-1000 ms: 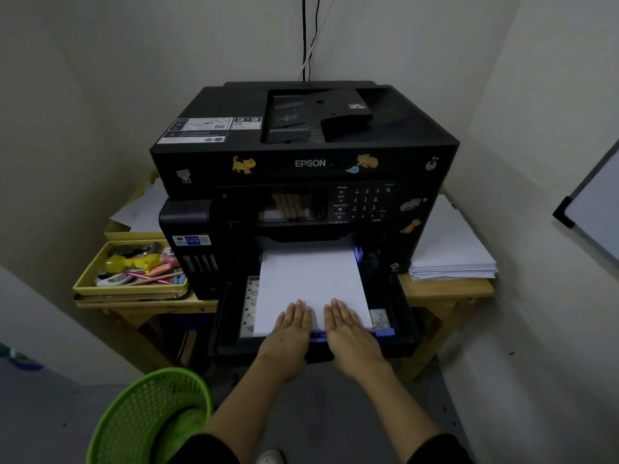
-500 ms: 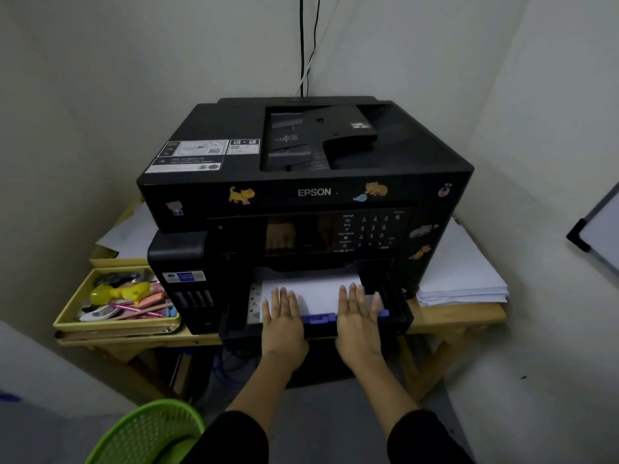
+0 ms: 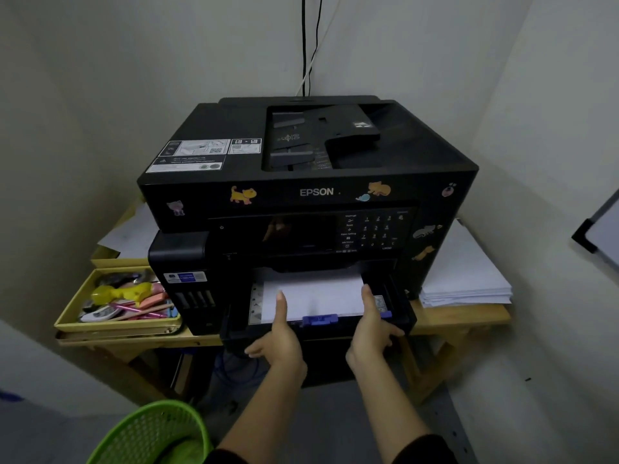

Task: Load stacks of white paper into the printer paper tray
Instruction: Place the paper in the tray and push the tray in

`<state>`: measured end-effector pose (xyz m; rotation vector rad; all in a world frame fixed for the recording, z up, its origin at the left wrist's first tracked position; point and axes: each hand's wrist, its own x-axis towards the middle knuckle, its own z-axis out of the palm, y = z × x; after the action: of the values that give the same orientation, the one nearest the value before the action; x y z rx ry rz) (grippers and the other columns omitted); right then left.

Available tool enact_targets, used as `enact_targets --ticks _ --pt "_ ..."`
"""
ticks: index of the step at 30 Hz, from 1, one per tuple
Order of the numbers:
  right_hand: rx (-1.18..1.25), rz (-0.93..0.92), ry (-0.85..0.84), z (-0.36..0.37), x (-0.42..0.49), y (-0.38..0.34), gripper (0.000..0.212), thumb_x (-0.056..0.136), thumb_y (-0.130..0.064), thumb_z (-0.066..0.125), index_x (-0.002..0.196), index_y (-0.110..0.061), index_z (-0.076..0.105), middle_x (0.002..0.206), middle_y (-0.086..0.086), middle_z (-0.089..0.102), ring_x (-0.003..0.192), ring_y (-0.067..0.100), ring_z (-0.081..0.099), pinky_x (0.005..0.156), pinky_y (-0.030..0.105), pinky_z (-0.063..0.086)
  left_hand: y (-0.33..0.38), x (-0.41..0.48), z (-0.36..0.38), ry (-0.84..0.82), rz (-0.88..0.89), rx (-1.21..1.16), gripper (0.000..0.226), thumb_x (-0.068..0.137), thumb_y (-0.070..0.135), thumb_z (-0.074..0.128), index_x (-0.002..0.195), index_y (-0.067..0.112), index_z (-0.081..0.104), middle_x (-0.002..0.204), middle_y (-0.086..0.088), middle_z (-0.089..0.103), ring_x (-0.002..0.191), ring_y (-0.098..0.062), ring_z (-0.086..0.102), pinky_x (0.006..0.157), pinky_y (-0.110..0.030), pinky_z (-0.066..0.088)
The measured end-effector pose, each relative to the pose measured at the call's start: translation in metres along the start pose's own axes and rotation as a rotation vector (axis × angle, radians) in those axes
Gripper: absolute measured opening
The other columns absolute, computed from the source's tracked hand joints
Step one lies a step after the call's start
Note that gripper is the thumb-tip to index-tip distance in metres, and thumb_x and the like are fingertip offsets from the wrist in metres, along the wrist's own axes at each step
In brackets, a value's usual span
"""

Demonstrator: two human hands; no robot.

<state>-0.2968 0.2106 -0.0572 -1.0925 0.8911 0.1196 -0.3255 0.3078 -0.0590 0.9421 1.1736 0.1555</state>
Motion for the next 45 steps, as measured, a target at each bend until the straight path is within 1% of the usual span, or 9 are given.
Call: enact_targets --ticks 6,10,15,20,23,38,43,44,45 --pt "0.115 0.013 -0.026 0.019 0.013 -0.010 0.128 0.069 -0.059 0.072 0.150 -0.018 -0.018 0.161 0.012 0.007 0.145 0.035 0.018 0.116 0.051 0.026 0.023 0.002 0.010 -0.038 -0.077 -0.295 0.151 0.034 0.083 0.070 0.153 0.015 0.008 0.157 -0.006 0.025 0.137 -0.033 0.037 0.111 -0.050 0.035" --pt "0.143 0.019 -0.105 0.031 0.030 -0.028 0.114 0.077 -0.053 0.069 0.152 -0.017 -0.008 0.154 0.011 0.028 0.136 0.032 0.037 0.109 0.043 0.036 0.044 0.014 0.021 -0.097 -0.015 -0.280 0.113 0.068 0.065 0.069 0.152 0.010 0.017 0.155 -0.008 0.028 0.137 -0.032 0.036 0.112 -0.045 0.033" --pt "0.119 0.037 -0.086 0.047 0.042 -0.045 0.094 0.080 -0.048 0.066 0.151 -0.011 0.016 0.121 0.009 0.056 0.117 0.030 0.056 0.092 0.038 0.049 0.061 0.021 0.033 -0.064 -0.016 -0.298 0.079 0.083 0.049 0.064 0.143 0.006 0.038 0.139 -0.010 0.047 0.062 -0.014 0.041 0.053 -0.022 0.034" --pt "0.075 0.033 -0.012 0.057 0.054 -0.043 0.087 0.078 -0.044 0.066 0.147 -0.008 0.027 0.116 0.007 0.057 0.099 0.023 0.055 0.081 0.034 0.048 0.065 0.021 0.040 -0.026 -0.072 -0.331 0.080 0.081 0.049 0.067 0.141 0.003 0.040 0.114 -0.009 0.057 0.087 -0.024 0.058 0.074 -0.029 0.049" --pt "-0.005 0.024 0.036 0.061 0.060 -0.044 0.078 0.079 -0.043 0.065 0.141 -0.006 0.037 0.112 0.010 0.062 0.091 0.025 0.062 0.066 0.032 0.051 0.071 0.023 0.043 -0.005 -0.117 -0.361 0.073 0.080 0.042 0.071 0.136 0.004 0.046 0.135 -0.013 0.052 0.120 -0.030 0.054 0.099 -0.039 0.046" --pt "0.016 -0.006 0.003 0.078 0.069 -0.063 0.018 0.095 -0.020 0.043 0.081 -0.010 0.051 0.073 0.003 0.050 0.052 0.014 0.041 0.043 0.023 0.030 0.084 0.042 0.057 0.002 -0.064 -0.345 0.035 0.095 0.022 0.049 0.127 0.007 0.053 0.079 -0.002 0.051 0.068 -0.015 0.051 0.069 -0.025 0.048" --pt "0.010 0.014 -0.020 0.076 0.064 -0.067 0.018 0.097 -0.020 0.039 0.094 -0.008 0.052 0.074 0.003 0.048 0.069 0.019 0.055 0.053 0.027 0.037 0.092 0.043 0.065 0.021 -0.121 -0.338 0.043 0.098 0.019 0.045 0.139 0.005 0.042 0.127 -0.014 0.054 0.101 -0.026 0.057 0.085 -0.033 0.050" --pt "0.010 0.014 -0.029 0.075 0.062 -0.068 0.019 0.097 -0.019 0.038 0.095 -0.007 0.052 0.076 0.004 0.049 0.108 0.032 0.053 0.059 0.028 0.040 0.092 0.044 0.066 0.025 -0.127 -0.319 0.044 0.098 0.019 0.045 0.139 0.005 0.041 0.133 -0.015 0.052 0.113 -0.028 0.055 0.092 -0.033 0.048" --pt "0.009 0.017 -0.047 0.075 0.060 -0.068 0.019 0.098 -0.019 0.038 0.092 -0.008 0.052 0.082 0.006 0.053 0.080 0.021 0.048 0.067 0.030 0.046 0.091 0.046 0.066 0.018 -0.120 -0.284 0.043 0.098 0.020 0.046 0.138 0.005 0.043 0.132 -0.014 0.052 0.115 -0.027 0.054 0.091 -0.031 0.046"
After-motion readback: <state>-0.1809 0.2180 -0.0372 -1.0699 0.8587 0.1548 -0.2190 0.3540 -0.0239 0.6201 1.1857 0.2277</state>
